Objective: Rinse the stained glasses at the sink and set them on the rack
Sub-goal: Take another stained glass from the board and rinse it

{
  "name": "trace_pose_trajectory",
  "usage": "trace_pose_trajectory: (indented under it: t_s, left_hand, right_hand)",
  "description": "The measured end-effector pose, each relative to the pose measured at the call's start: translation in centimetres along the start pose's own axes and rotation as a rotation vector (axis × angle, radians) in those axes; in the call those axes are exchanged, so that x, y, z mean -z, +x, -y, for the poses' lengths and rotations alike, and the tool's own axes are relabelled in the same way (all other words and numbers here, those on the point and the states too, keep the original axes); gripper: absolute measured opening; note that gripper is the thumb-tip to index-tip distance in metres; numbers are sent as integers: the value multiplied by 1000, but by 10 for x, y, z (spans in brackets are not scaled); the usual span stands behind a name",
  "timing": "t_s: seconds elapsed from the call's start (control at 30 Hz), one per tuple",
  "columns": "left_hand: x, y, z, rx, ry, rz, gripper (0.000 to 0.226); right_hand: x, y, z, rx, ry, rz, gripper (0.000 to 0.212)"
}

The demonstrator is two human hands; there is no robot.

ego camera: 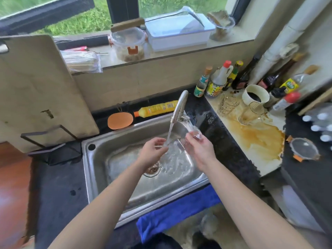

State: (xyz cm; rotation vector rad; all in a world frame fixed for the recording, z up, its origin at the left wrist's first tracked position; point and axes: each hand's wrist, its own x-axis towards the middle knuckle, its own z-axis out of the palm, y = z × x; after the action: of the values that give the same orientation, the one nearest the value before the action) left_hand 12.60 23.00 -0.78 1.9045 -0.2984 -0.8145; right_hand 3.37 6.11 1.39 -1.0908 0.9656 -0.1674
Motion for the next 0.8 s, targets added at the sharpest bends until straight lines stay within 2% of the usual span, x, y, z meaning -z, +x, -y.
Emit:
trace_pose_trajectory:
  t_s: [0.13, 0.27, 0.4, 0.5, 0.63, 0.8]
  left_hand:
    - [5, 2, -7, -155, 579, 20, 53]
    - [-4, -11, -24, -196, 875, 103, 63]
    - [-40, -35, -58, -360, 990, 104, 65]
    - [-90, -59, -90, -483, 1067, 143, 66]
    - [-190, -114, -129, -651, 1079, 233, 67]
    - [-343, -237, -150, -893, 1087, 397, 66]
  right_hand:
    - [13, -24, 13, 221, -171, -139, 22]
    - [41, -58, 31, 402, -285, -169, 16]
    - [100, -109, 43, 475, -317, -222, 11]
    - [167, -158, 35, 498, -334, -349, 14]
    - [277, -244, 0, 537, -232, -586, 14]
    - [418, -386, -64, 542, -176, -862, 12]
